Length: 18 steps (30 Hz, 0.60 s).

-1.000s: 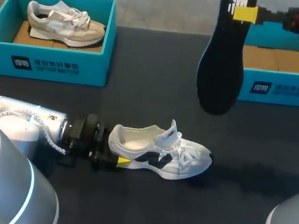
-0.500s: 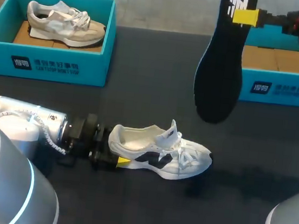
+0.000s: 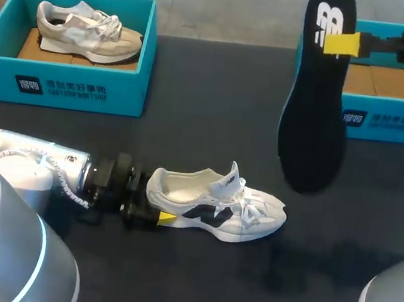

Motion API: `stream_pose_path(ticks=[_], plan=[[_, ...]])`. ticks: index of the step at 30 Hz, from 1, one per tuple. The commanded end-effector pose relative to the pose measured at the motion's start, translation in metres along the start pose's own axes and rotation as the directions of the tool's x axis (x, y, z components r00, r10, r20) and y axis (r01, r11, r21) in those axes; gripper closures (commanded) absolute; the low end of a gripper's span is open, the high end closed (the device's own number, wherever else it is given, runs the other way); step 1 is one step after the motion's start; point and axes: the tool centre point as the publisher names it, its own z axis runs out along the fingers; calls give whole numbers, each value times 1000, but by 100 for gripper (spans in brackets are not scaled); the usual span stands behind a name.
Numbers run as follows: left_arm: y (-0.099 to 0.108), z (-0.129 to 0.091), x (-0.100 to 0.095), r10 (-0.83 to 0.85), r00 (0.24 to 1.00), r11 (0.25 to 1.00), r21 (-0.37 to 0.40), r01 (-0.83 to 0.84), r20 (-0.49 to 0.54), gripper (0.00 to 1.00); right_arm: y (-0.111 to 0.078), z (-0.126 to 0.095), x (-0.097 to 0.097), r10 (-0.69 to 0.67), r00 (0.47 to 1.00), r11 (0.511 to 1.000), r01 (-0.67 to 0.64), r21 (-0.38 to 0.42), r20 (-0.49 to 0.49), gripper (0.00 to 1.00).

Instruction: Take the shoe out of the shoebox, open the shoe tongue, remove and reinsert the insole, then place the shoe into the shoebox

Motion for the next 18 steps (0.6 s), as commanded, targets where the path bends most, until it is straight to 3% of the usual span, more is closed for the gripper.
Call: stream_pose_path(ticks=[1,8,18], plan=[[2,1,-1,0,1000,1000,0,0,-2,100,-2,-3,5,-12,1000,1000,12,13,6,100],[2,1,-1,0,1000,1000,0,0,-2,100,-8,-13,11,-33,996,999,32,16,80,100],[2,1,-1,0,1000,1000,0,0,-2,100,-5,-25,34,-43,997,999,44,-2,69,100]])
